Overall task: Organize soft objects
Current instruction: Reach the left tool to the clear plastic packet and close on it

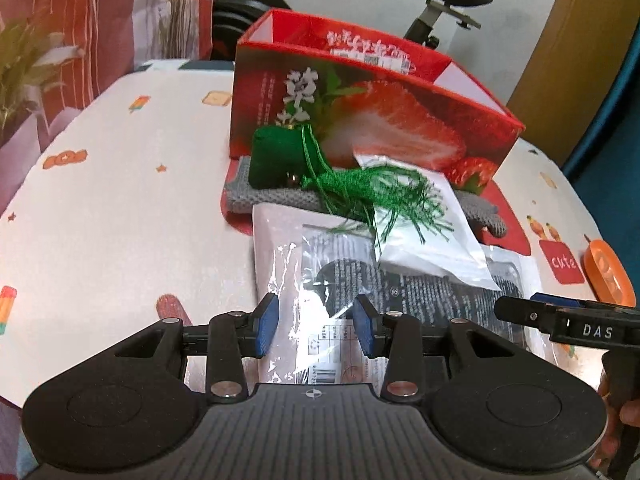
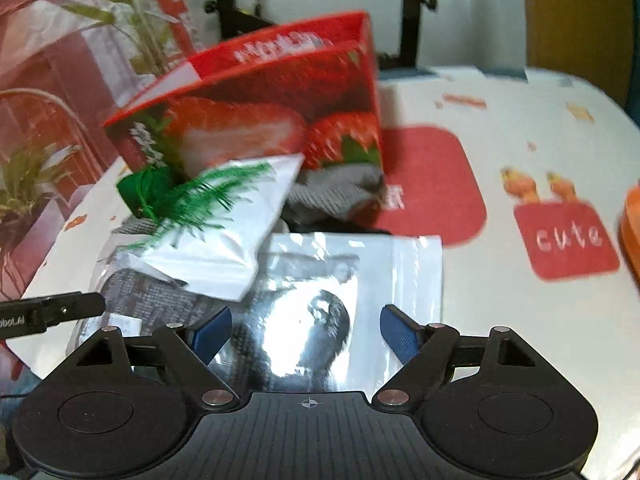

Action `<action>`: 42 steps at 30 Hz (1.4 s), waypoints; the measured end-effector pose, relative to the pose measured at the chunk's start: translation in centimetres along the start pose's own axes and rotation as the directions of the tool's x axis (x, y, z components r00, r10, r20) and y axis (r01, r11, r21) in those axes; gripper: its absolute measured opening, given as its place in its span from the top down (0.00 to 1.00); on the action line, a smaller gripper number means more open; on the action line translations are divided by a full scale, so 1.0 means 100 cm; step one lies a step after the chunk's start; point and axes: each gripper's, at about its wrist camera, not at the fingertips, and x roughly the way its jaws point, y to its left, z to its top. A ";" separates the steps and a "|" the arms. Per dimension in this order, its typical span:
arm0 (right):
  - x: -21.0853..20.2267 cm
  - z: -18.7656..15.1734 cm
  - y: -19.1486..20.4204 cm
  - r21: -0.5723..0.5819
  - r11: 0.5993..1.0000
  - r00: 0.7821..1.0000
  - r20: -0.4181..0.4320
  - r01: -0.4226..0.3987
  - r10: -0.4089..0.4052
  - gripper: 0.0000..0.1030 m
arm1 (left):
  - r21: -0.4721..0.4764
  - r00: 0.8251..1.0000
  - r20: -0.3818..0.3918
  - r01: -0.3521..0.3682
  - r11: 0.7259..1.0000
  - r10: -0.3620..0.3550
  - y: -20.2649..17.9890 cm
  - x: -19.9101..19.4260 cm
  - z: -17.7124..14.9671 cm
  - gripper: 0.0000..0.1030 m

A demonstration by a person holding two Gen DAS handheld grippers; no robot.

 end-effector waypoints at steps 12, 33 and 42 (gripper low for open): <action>0.013 -0.005 0.002 -0.004 0.999 0.998 -0.051 -0.038 0.037 0.07 | -0.035 0.996 -0.077 0.040 0.999 -0.043 0.006 0.019 -0.004 0.58; 0.016 -0.005 0.006 -0.045 0.998 0.998 -0.045 -0.042 0.040 0.04 | 0.048 0.997 -0.070 0.043 0.998 -0.039 -0.004 0.024 -0.008 0.39; 0.019 -0.004 0.007 -0.058 0.998 0.999 -0.045 -0.026 0.023 0.03 | 0.030 0.997 -0.069 -0.023 0.999 0.025 0.001 0.021 -0.006 0.40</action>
